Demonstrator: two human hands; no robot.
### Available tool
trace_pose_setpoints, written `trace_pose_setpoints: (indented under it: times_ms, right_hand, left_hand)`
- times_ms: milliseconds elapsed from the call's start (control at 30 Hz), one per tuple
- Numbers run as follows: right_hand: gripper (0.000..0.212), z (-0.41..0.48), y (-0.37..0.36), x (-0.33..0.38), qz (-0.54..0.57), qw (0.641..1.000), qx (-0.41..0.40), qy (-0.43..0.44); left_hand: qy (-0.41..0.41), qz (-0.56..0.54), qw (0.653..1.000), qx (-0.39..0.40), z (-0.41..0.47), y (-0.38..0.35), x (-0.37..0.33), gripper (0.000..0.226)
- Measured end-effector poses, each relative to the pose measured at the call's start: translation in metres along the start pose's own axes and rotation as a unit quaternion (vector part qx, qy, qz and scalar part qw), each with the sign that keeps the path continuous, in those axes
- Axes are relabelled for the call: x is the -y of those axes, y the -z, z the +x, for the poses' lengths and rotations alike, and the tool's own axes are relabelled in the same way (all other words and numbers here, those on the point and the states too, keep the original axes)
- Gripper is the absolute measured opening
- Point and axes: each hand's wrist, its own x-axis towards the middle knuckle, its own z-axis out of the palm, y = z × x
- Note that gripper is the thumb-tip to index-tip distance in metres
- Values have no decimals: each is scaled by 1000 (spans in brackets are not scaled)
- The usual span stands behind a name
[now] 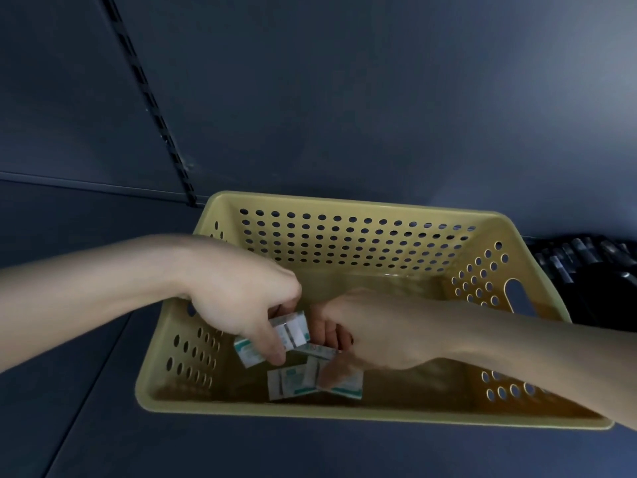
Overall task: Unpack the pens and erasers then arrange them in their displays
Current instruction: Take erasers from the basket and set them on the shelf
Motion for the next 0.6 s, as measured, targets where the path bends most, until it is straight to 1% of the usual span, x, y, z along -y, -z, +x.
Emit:
trace_pose_setpoints:
  times_ms: [133, 200, 267, 333, 400, 500, 600]
  right_hand:
    - [39, -2, -7, -2, -19, 1000, 17, -1]
    - [40, -2, -6, -2, -56, 998, 15, 6]
    - [36, -2, -4, -3, -64, 998, 12, 11]
    - [29, -3, -2, -3, -54, 999, 6, -2]
    - [28, -3, 0, -2, -50, 999, 2, -17]
    - [30, -5, 8, 1, -22, 1000, 5, -22]
    - [39, -6, 14, 7, 45, 999, 17, -21]
  left_hand:
    - [2, 14, 1000, -1, -1, -2, 1, 39]
    - [6, 18, 1000, -6, -2, -2, 3, 39]
    - [8, 14, 1000, -11, -2, -3, 3, 38]
    - [8, 10, 1000, -15, -2, -3, 3, 37]
    - [6, 9, 1000, -24, -3, -3, 3, 33]
    - [2, 2, 999, -39, -8, 1, 7, 32]
    - [-4, -26, 999, -46, -17, 8, 13, 33]
